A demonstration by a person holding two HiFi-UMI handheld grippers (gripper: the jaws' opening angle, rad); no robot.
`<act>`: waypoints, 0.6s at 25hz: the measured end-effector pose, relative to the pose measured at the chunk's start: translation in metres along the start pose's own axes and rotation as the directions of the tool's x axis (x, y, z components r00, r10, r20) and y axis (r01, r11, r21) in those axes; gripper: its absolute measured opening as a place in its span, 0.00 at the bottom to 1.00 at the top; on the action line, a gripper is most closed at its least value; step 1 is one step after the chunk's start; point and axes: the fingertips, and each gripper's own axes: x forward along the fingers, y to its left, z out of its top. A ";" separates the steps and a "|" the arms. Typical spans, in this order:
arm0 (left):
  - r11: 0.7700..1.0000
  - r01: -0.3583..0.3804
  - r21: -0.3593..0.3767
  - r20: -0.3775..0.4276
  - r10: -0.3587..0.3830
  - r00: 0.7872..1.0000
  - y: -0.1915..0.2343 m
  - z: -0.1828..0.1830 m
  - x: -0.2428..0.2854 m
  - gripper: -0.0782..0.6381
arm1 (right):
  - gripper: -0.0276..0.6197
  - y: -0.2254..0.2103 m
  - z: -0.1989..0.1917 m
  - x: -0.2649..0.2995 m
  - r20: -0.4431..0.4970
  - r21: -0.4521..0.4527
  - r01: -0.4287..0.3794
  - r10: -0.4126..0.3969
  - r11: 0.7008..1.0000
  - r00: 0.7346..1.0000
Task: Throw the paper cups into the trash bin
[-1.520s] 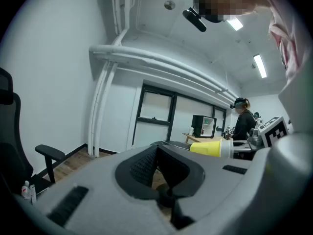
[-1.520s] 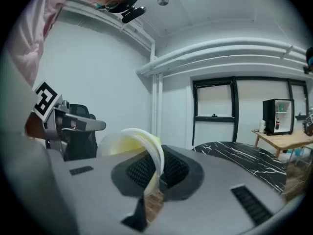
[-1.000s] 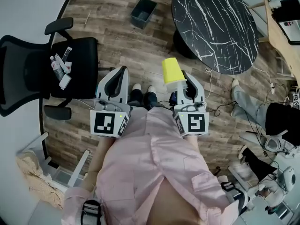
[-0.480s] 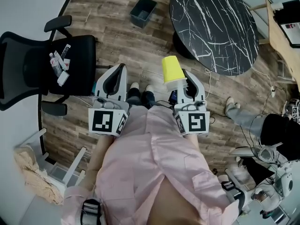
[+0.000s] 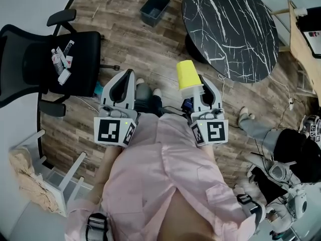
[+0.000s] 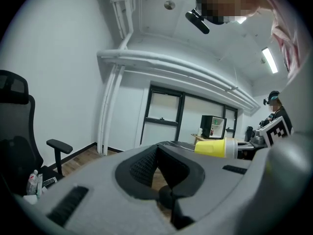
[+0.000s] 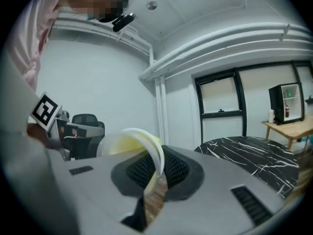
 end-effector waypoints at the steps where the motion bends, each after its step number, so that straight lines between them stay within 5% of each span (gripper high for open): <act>1: 1.000 -0.005 -0.001 0.001 0.005 1.000 0.001 0.000 0.000 0.13 | 0.10 0.000 0.000 0.000 0.000 0.006 -0.003 0.003 1.000 1.000; 15: 0.999 0.029 -0.018 -0.005 -0.029 1.000 0.067 0.021 0.056 0.13 | 0.10 0.000 0.018 0.079 -0.011 0.026 0.067 -0.067 0.997 0.998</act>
